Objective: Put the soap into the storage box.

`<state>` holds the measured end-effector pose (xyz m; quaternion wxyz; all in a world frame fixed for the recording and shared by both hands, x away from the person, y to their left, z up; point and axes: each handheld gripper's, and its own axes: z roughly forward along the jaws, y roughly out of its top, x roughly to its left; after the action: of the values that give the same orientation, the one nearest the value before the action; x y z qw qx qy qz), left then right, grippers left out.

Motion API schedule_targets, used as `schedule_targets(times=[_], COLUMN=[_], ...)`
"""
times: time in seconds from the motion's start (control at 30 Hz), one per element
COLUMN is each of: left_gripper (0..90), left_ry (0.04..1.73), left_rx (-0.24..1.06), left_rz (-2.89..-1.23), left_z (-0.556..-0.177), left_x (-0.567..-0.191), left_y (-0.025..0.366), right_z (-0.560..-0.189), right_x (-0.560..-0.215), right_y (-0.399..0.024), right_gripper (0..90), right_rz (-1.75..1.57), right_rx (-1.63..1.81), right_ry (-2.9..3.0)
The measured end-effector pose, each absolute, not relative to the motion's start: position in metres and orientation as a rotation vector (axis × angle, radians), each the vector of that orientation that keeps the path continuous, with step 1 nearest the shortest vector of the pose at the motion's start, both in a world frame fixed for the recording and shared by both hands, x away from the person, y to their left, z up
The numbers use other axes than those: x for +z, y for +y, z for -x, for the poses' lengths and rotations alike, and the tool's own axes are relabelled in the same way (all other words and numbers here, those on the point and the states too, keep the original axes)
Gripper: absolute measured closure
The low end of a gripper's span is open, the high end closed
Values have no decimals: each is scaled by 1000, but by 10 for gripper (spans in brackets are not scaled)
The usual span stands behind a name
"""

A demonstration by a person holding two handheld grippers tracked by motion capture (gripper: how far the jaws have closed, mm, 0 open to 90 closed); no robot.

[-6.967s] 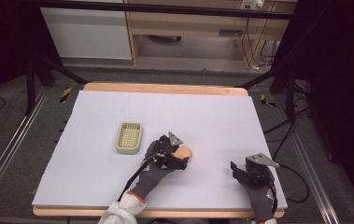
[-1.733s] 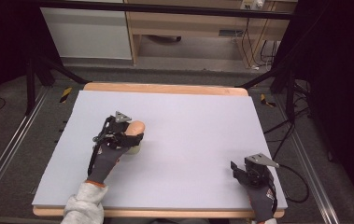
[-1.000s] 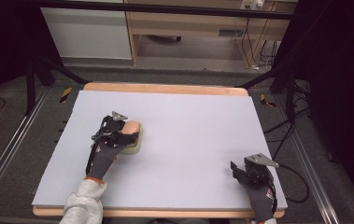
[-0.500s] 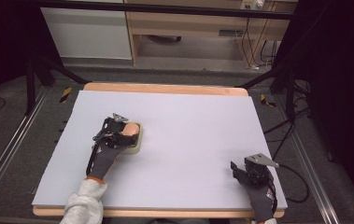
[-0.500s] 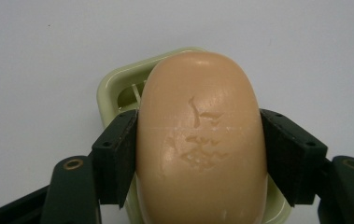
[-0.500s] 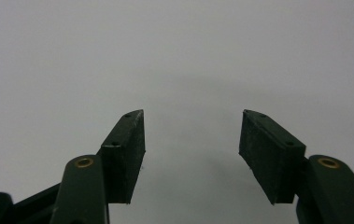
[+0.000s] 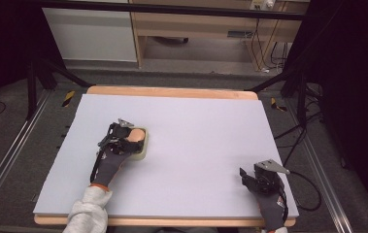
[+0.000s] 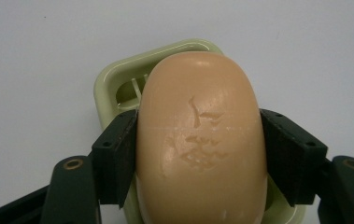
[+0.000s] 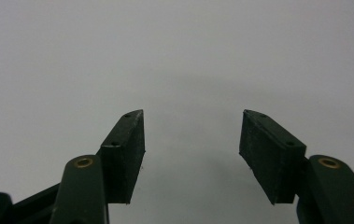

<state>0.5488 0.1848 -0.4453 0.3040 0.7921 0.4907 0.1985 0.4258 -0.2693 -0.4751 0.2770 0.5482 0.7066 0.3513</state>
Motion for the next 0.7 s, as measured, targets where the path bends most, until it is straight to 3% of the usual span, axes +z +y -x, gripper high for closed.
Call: schedule_targets(times=[0.7], left_gripper=[306], left_ry=[1313], left_rx=[528], left_rz=[-2085], left_z=[-549], left_x=[-445], left_y=[185], right_z=[-426], right_x=[-475], right_y=[-270], right_gripper=[399], right_rz=[-1475], right_rx=[942], right_ry=[1895])
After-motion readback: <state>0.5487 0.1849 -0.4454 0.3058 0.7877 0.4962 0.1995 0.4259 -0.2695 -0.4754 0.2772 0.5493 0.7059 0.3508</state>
